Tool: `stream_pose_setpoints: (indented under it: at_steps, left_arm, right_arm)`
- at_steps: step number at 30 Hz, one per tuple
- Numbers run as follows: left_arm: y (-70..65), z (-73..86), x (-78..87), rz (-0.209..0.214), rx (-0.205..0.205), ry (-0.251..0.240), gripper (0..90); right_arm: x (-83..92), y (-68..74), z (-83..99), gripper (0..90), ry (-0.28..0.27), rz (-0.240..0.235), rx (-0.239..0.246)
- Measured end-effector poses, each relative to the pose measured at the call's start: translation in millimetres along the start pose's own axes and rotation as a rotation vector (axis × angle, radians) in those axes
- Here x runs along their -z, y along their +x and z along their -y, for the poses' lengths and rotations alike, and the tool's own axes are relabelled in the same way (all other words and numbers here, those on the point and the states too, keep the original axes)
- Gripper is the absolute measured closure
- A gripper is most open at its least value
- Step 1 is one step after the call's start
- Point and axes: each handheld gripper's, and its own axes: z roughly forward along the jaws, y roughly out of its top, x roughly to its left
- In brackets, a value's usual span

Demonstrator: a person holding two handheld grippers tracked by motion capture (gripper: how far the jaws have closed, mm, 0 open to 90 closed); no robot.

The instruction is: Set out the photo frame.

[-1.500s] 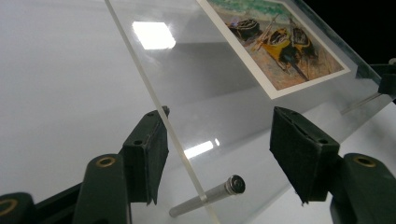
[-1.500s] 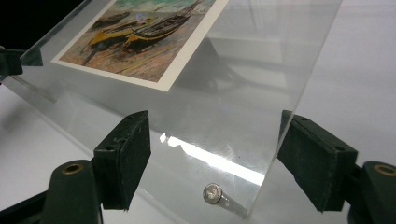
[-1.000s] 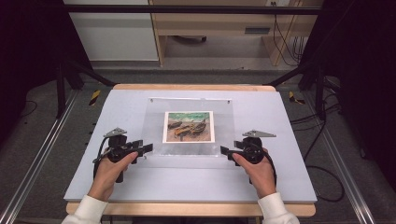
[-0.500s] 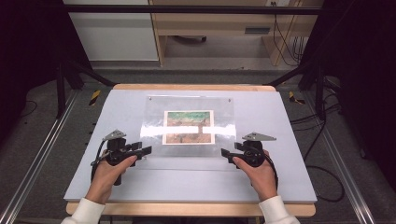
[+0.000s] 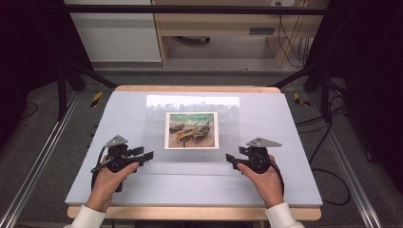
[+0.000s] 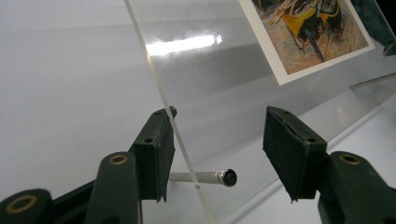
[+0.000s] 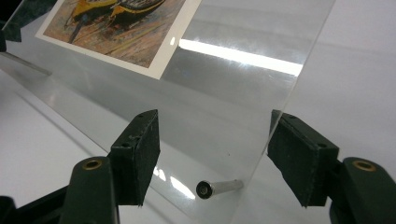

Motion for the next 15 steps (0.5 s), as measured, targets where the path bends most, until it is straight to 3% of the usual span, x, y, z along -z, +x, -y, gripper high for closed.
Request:
stream_pose_setpoints:
  at_steps: [6,15]
  left_arm:
    - [-3.2,4.1,2.3,-0.012,-0.004,-0.01,43.9]
    - [-9.7,9.1,7.8,-0.04,-0.044,-0.002,46.4]
  right_arm:
    - [2.4,2.2,1.7,35.9,0.002,0.007,0.015]
    - [8.8,7.4,7.1,41.0,0.0,0.03,0.052]
